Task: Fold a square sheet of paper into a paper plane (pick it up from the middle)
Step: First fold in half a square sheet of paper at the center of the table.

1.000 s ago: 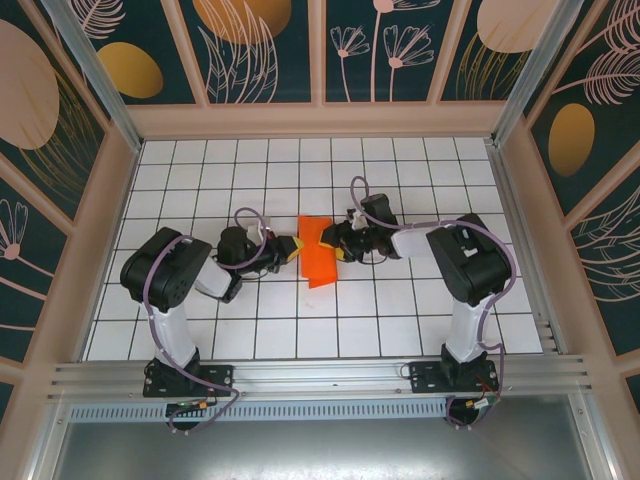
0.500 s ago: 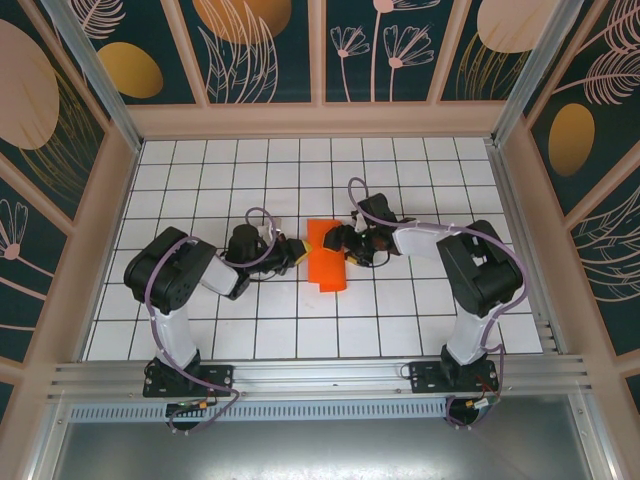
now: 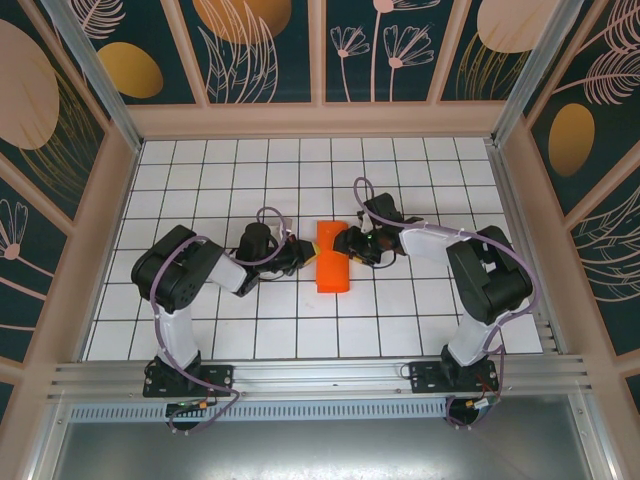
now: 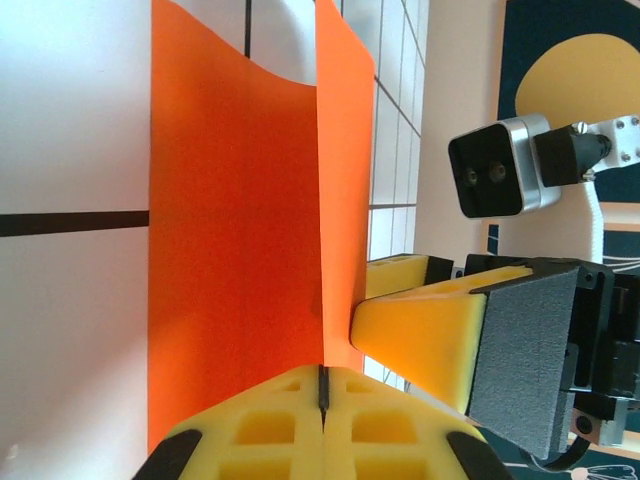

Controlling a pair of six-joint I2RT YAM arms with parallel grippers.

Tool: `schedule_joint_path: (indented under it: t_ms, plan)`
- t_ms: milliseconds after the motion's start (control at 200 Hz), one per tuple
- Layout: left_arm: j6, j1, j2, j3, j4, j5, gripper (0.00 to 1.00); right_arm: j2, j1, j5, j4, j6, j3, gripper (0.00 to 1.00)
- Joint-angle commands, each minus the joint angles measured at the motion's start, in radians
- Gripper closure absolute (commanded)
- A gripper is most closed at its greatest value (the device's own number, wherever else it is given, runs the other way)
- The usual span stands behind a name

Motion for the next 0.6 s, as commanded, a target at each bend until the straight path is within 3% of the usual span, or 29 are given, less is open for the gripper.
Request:
schedule_joint_path:
  t_ms: [0, 285, 455, 595]
  plan:
    - [0.032, -0.006, 0.013, 0.018, -0.045, -0.023, 1.0, 0.024, -0.003, 0.027, -0.048, -0.026, -0.004, 0.48]
    - [0.042, -0.007, 0.007, 0.028, -0.093, -0.037, 0.96, 0.072, -0.003, 0.055, -0.063, -0.048, -0.007, 0.51]
    - [0.126, -0.005, -0.059, 0.087, -0.299, -0.085, 0.7, 0.11, -0.003, 0.09, -0.085, -0.057, 0.006, 0.56]
    - [0.222, -0.004, -0.152, 0.138, -0.525, -0.209, 0.55, 0.14, -0.004, 0.141, -0.111, -0.072, 0.009, 0.58]
